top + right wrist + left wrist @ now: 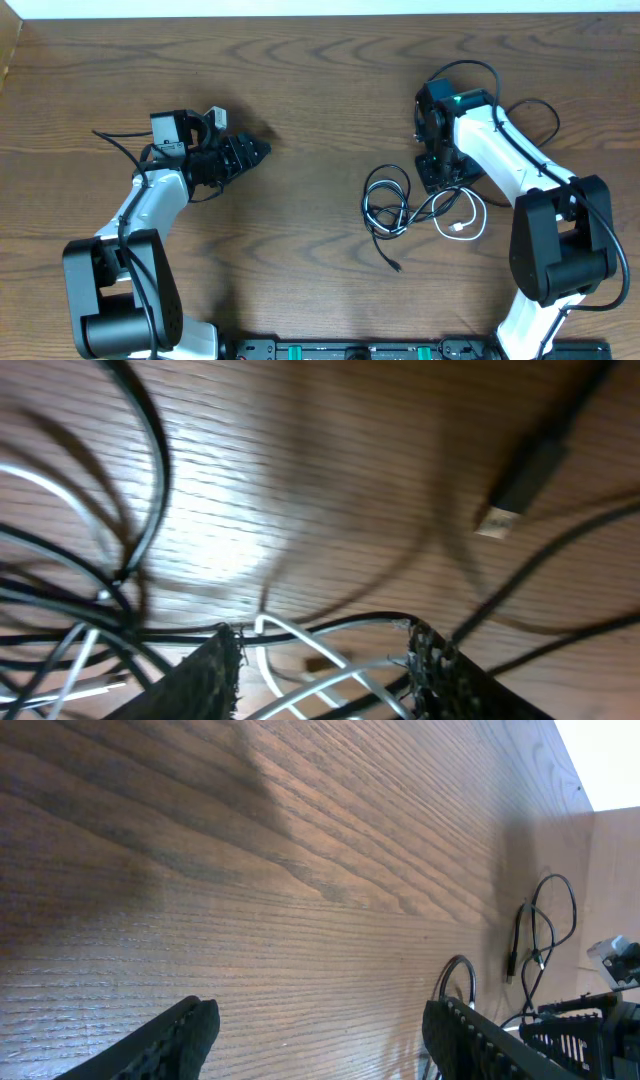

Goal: Untangle cables

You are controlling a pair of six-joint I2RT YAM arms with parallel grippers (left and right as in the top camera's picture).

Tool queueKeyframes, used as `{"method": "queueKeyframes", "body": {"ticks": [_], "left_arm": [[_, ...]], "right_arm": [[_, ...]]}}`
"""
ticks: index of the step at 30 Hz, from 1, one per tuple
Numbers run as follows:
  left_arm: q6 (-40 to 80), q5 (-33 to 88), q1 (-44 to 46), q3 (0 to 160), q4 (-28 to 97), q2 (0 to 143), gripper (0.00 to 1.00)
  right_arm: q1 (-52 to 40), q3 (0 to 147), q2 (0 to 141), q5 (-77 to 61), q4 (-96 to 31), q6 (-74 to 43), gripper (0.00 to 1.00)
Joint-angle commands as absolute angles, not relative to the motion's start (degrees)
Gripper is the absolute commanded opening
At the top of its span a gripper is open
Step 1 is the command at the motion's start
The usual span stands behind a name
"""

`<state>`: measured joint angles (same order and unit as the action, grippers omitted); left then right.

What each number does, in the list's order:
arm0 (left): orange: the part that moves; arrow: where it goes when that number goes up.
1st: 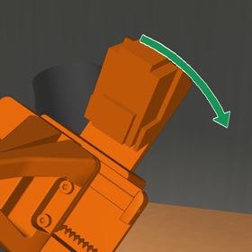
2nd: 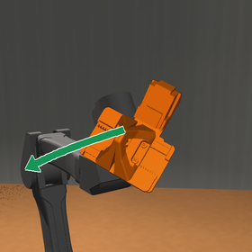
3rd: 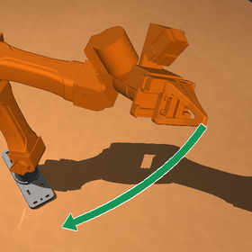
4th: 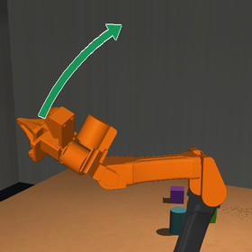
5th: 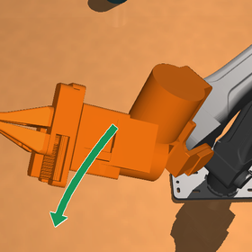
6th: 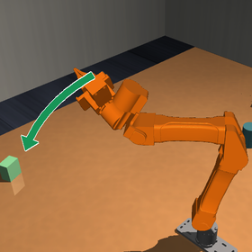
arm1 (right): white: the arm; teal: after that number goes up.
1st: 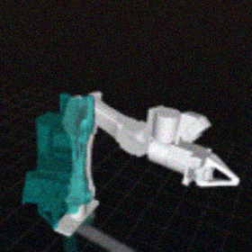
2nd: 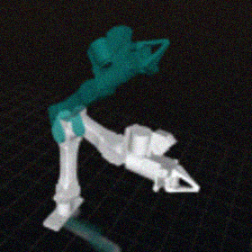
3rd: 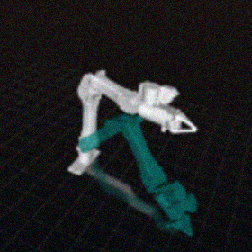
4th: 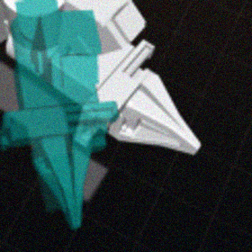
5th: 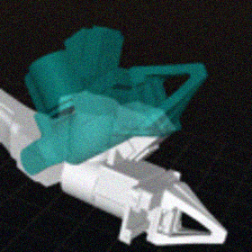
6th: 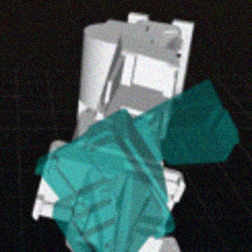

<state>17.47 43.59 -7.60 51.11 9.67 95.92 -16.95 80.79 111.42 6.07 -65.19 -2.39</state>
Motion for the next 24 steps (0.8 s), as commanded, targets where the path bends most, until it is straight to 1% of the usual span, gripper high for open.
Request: {"method": "queueKeyframes", "body": {"ticks": [1, 6, 11, 14, 24], "left_arm": [[16.1, 43.9, -7.6, 51.2, 9.7, 96.2, 0.70], [16.1, 43.9, -7.6, 51.2, 9.7, 96.2, 0.70], [16.1, 43.9, -7.6, 51.2, 9.7, 96.2, 0.71], [16.1, 43.9, -7.6, 51.2, 9.8, 96.2, 0.70], [16.1, 43.9, -7.6, 51.2, 9.7, 96.2, 0.71]], "right_arm": [[-16.8, 82.0, 111.2, 10.2, -66.1, -3.3, 0.56], [-16.8, 82.0, 111.2, 10.4, -70.3, -5.0, 0.57], [-16.9, 81.9, 111.2, 9.5, -73.8, -5.5, 0.53], [-16.9, 81.1, 111.2, 9.5, -73.4, -5.5, 0.50], [-16.9, 75.9, 111.3, 9.3, -72.3, -3.3, 0.48]]}}
